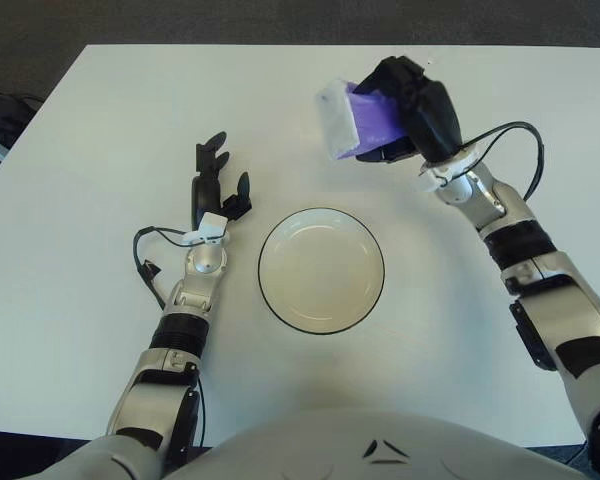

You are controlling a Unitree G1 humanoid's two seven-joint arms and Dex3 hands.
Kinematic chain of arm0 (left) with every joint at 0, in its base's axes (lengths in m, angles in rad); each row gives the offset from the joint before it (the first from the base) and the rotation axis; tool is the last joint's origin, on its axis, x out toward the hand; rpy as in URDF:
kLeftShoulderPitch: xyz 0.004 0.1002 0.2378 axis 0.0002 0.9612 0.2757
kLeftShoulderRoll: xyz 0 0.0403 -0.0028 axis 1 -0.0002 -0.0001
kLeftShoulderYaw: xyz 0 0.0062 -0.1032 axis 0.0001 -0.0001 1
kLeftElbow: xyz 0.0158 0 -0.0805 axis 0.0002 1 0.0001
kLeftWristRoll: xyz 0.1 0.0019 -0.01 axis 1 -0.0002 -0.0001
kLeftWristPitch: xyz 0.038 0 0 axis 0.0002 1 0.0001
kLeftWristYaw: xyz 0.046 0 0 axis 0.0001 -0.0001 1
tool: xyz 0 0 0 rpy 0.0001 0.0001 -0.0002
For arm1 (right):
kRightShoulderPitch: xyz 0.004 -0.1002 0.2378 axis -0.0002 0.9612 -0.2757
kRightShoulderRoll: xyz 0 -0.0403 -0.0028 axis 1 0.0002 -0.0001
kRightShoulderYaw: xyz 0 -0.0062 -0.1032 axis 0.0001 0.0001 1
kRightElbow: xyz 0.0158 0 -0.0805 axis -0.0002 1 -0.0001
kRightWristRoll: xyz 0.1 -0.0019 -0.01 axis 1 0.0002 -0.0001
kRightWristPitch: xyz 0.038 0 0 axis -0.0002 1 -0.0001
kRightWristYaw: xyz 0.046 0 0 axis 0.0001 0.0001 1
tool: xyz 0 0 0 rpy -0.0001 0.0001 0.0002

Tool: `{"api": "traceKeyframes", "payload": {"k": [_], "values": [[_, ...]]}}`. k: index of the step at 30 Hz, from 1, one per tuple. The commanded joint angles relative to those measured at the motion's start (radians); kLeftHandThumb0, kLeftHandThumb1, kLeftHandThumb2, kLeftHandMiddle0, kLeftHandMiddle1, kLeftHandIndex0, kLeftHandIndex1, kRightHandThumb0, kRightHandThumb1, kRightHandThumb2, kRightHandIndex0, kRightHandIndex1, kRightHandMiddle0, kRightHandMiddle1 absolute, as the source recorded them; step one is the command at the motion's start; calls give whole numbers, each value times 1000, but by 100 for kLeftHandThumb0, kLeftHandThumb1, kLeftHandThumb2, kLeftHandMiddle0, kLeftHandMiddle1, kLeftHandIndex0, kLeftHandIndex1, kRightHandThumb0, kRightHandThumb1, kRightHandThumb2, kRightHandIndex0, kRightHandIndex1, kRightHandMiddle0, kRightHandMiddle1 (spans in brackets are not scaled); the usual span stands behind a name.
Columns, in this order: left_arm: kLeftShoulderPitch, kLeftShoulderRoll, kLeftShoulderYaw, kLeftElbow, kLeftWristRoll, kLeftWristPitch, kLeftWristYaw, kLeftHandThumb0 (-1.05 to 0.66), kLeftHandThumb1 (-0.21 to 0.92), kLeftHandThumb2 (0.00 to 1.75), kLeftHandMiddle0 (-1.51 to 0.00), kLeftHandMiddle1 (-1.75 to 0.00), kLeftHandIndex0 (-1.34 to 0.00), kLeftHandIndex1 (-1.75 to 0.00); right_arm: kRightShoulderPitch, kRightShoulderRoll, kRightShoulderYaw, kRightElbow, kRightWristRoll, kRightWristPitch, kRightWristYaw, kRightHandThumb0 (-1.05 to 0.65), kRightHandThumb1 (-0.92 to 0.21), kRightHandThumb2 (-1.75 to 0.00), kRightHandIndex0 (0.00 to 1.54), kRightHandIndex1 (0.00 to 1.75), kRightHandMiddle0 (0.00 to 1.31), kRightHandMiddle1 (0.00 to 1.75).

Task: Put the tissue paper into the plate.

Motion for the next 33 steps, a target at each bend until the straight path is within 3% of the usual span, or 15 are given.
{"api": "traceKeyframes", "payload": {"k": [1,16,33], "values": [[203,-78,-39,184,6,-12,3,-63,92,76,-31,-55,0,-80,65,-8,-19,-139,117,-12,126,-47,-35,-127,124,175,59,175],[197,-76,-31,194,-20,-49,-22,-65,92,75,-27,-54,0,-81,175,5,-1,-296,389,8,457,-45,-40,-121,120,175,55,175],[180,-78,-17,239,-32,-60,-17,-66,92,72,-26,-47,0,-78,244,56,-1,-355,388,-3,578,-45,-42,-118,117,175,53,175]]}}
